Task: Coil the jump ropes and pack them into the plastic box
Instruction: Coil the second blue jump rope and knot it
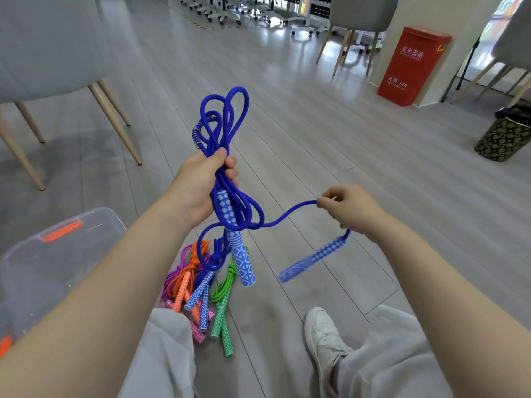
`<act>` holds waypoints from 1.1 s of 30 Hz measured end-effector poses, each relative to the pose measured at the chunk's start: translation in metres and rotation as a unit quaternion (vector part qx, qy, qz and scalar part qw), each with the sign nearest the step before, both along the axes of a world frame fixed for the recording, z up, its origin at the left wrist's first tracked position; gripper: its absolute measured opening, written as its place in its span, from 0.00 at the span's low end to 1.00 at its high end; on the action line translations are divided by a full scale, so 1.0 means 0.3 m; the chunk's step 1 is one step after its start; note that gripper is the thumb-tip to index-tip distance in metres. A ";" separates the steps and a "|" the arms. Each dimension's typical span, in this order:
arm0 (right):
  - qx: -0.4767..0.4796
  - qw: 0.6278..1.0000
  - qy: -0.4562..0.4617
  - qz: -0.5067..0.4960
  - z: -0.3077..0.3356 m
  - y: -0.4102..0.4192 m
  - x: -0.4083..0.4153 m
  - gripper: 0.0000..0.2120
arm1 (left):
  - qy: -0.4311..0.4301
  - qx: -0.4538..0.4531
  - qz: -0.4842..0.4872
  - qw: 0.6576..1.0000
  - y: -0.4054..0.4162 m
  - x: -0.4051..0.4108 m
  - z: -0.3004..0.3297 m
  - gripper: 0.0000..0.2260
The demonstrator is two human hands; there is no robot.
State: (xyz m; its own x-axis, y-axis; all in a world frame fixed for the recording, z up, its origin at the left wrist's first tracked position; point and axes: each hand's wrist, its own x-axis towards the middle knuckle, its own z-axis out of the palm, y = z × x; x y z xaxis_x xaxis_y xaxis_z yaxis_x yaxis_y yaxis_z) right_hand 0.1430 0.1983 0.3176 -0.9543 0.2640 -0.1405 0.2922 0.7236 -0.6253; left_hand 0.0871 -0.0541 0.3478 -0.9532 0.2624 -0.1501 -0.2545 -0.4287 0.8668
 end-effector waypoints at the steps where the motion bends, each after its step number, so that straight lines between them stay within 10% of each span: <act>1: 0.013 1.000 -0.004 0.011 -0.005 -0.017 -0.003 0.09 | -0.005 0.012 -0.013 1.000 0.004 0.003 0.000 0.03; 11: -0.018 0.975 -0.048 0.218 -0.066 -0.173 0.029 0.26 | 0.009 0.044 -0.094 0.995 0.055 0.055 0.007 0.04; 19: -0.122 0.931 -0.133 0.317 -0.049 -0.213 0.067 0.04 | 0.008 0.120 -0.090 0.989 0.040 0.044 0.028 0.05; 26: -0.113 0.960 -0.139 0.215 0.013 -0.034 0.064 0.13 | 0.038 -0.148 0.229 0.962 -0.079 -0.055 -0.025 0.05; 33: -0.093 0.984 -0.038 0.145 0.068 -0.025 0.062 0.13 | 0.044 -0.199 0.195 0.959 -0.078 -0.052 -0.034 0.04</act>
State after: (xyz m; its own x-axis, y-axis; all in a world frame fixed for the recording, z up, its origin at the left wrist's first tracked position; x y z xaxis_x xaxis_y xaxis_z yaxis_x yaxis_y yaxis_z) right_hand 0.1618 0.1909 0.3379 -0.9706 -0.0542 -0.2344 0.1418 0.6579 -0.7396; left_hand 0.0714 -0.0774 0.3378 -0.9809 -0.1782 -0.0782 -0.0596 -0.1076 0.9924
